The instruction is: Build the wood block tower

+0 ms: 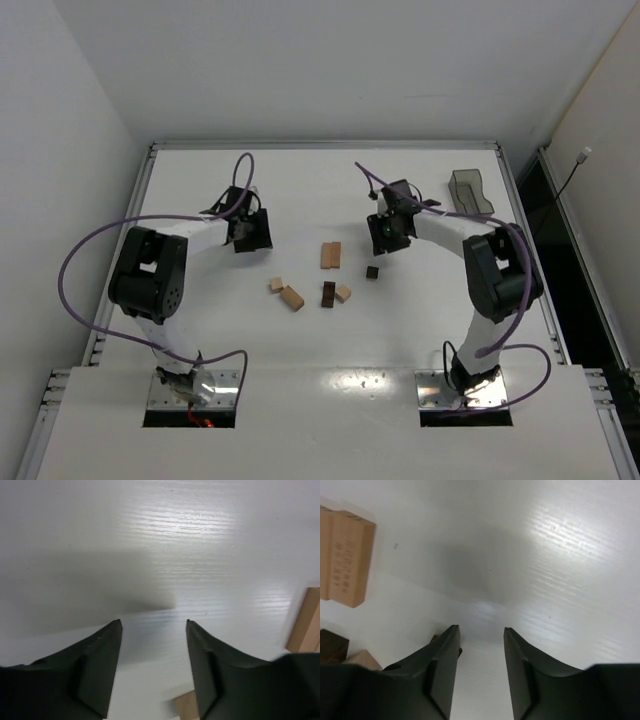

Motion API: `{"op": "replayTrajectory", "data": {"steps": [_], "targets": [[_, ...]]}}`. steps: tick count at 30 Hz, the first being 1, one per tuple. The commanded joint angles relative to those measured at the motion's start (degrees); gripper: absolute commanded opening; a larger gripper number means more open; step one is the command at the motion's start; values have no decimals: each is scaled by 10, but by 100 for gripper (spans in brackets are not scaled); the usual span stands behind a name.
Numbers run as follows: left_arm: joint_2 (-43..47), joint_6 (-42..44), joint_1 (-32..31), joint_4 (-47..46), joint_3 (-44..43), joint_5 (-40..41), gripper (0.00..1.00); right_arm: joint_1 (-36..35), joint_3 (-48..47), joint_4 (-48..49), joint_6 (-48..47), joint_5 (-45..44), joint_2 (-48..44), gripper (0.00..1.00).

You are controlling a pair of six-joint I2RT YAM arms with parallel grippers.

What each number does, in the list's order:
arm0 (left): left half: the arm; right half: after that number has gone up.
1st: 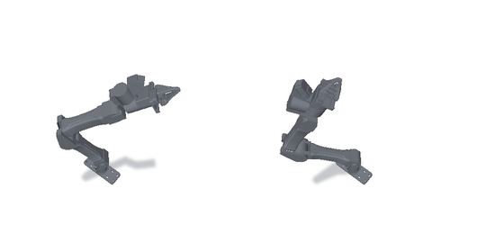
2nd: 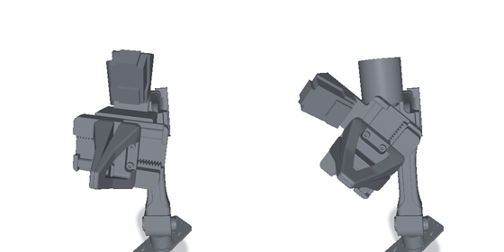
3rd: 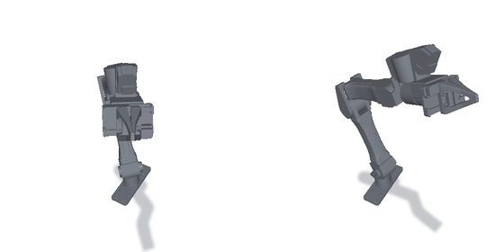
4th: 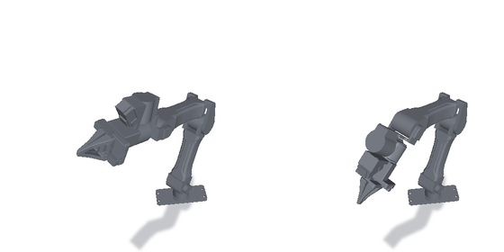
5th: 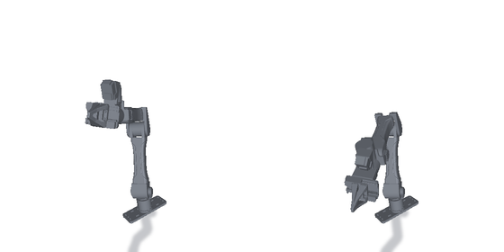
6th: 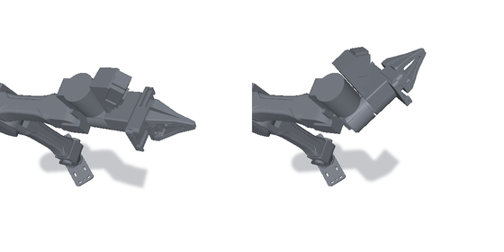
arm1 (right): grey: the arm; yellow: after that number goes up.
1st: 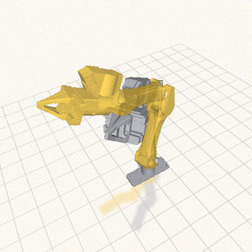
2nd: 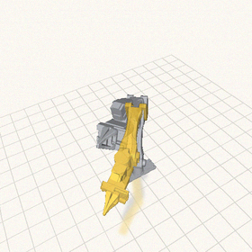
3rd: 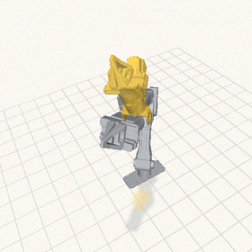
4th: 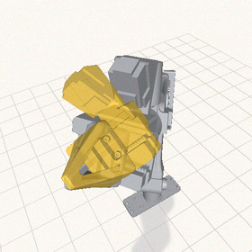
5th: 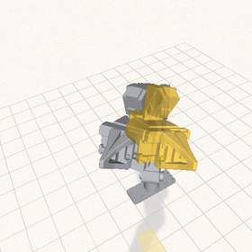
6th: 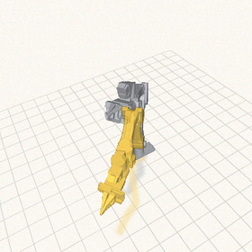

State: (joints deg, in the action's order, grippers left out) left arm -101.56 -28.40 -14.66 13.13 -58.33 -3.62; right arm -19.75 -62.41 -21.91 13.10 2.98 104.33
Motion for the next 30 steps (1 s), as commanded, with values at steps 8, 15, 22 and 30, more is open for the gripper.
{"op": "replayTrajectory", "data": {"steps": [8, 15, 22, 30], "targets": [[84, 132, 18, 117, -101, -63, 90, -11, -108, -143, -308, 136, -147, 60], [122, 148, 67, 129, -101, -89, 94, -49, -9, -199, -526, 144, -214, 71], [127, 143, 96, 124, -96, -117, 94, -74, -64, -303, -556, 243, -145, 69], [96, 131, 113, 118, -101, -127, 94, -121, -36, -159, -339, 248, -104, 66]]}}
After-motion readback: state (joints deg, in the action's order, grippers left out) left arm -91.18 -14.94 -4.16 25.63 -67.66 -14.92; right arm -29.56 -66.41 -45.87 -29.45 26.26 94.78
